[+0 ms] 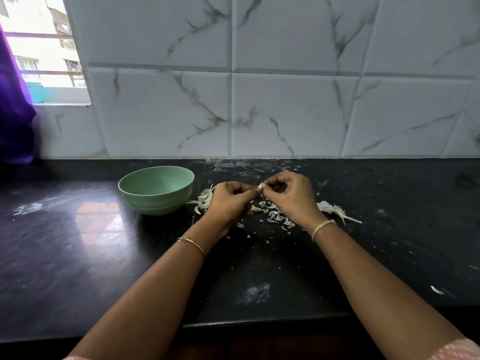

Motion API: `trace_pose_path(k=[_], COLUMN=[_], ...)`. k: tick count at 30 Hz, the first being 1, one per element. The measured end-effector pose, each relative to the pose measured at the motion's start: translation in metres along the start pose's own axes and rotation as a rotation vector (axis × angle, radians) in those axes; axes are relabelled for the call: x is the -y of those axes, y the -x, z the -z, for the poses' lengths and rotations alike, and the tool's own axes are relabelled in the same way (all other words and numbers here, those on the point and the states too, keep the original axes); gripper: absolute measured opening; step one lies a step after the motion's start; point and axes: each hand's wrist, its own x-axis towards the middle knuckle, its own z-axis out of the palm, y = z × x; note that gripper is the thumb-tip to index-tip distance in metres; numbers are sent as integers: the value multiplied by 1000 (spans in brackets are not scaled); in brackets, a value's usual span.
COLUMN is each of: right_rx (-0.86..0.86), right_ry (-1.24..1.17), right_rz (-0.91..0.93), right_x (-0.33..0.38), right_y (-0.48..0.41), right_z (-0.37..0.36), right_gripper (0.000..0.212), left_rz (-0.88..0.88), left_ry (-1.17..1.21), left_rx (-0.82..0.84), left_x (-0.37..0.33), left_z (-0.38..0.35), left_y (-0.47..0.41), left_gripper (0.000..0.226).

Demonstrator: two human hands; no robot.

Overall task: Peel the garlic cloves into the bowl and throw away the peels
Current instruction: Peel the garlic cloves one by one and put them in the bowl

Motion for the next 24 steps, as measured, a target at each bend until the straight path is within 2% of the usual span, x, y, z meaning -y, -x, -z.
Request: trace_pose_path(k=[5,15,17,19,21,24], right_rx=[-9,18,24,32,33,25], right_ry=[-90,-495,-481,-468,-483,-507], right_rz=[-25,-239,-238,-229,-233,-260], right_x=[1,5,5,6,8,8], right_y=[-1,0,1,2,3,2], right_z=[0,0,0,1,2,2], right_gripper=[2,3,4,3,3,6], left_rz=[114,82,7,-134,-250,-277], left_ry=[173,164,73,-117,-265,-257], left_rx=[11,29,7,-42,-77,-90], left_x=[-4,-2,0,5,9,11], left_z=[-1,0,-1,-3,-4,-6], left_y=[2,1,-1,-4,-7,-6], left_gripper=[6,4,9,21,22,17])
